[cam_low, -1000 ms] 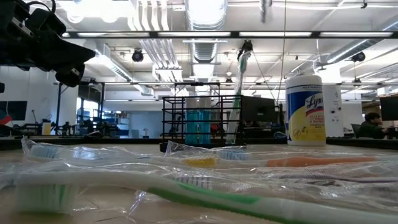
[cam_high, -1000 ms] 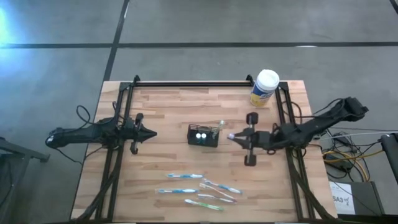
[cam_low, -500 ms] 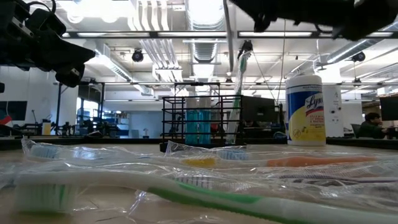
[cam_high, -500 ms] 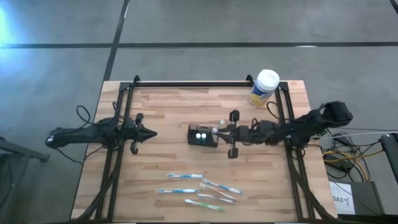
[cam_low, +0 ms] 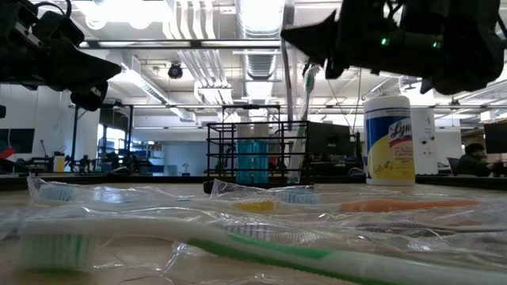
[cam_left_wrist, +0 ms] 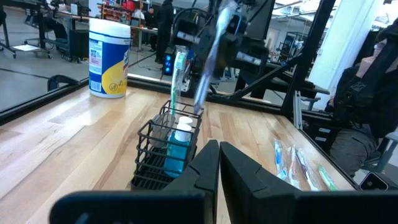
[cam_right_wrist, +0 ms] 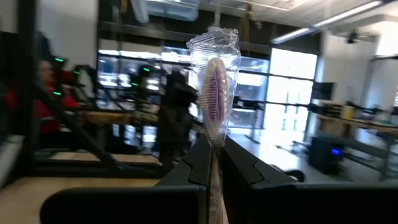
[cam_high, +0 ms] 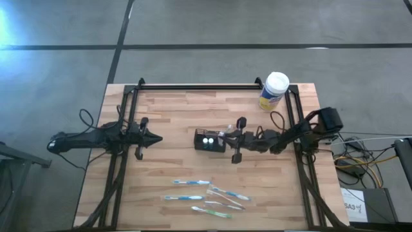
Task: Pick & Place toothbrushing station
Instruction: Put the top violet toothbrush into the wire organizer, then put the top left blue toothbrush into the wire organizer
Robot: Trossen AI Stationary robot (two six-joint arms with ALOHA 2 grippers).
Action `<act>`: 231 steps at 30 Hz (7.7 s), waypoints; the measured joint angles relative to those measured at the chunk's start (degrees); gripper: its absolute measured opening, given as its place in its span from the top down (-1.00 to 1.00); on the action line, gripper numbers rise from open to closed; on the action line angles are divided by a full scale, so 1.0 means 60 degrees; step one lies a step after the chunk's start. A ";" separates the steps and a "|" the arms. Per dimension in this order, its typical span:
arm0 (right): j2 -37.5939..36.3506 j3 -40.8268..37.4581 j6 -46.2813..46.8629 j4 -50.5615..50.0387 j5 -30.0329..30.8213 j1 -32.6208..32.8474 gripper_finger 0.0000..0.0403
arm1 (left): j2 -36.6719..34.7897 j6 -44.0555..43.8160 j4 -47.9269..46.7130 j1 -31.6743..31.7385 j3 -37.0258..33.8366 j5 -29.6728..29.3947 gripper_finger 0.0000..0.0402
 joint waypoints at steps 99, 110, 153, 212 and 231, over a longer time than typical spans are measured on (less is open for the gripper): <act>-0.2143 0.0305 0.0975 -0.3694 -0.2148 0.0990 0.32 | 1.2050 -0.2874 -0.2437 -0.5072 0.6544 -0.0094 -0.22; -0.2139 0.1094 0.1225 -0.5418 -0.2119 0.1177 0.34 | 1.3541 -0.2983 -0.2422 -0.5138 0.6635 -0.0453 -0.26; -0.2135 0.1929 0.1986 -0.7867 -0.1893 0.1253 0.39 | 1.3528 -0.1792 -0.4252 -0.5076 0.7700 -0.2053 0.97; 0.3238 1.1397 0.2544 -1.8816 0.0388 0.0916 0.90 | 1.3019 -0.1507 -0.9217 -0.5171 1.0630 -0.5705 0.94; 0.3180 1.0204 0.1622 -1.6292 0.0118 0.1060 0.91 | 1.0773 -0.1672 -0.8948 -0.6339 1.0896 -0.6716 0.08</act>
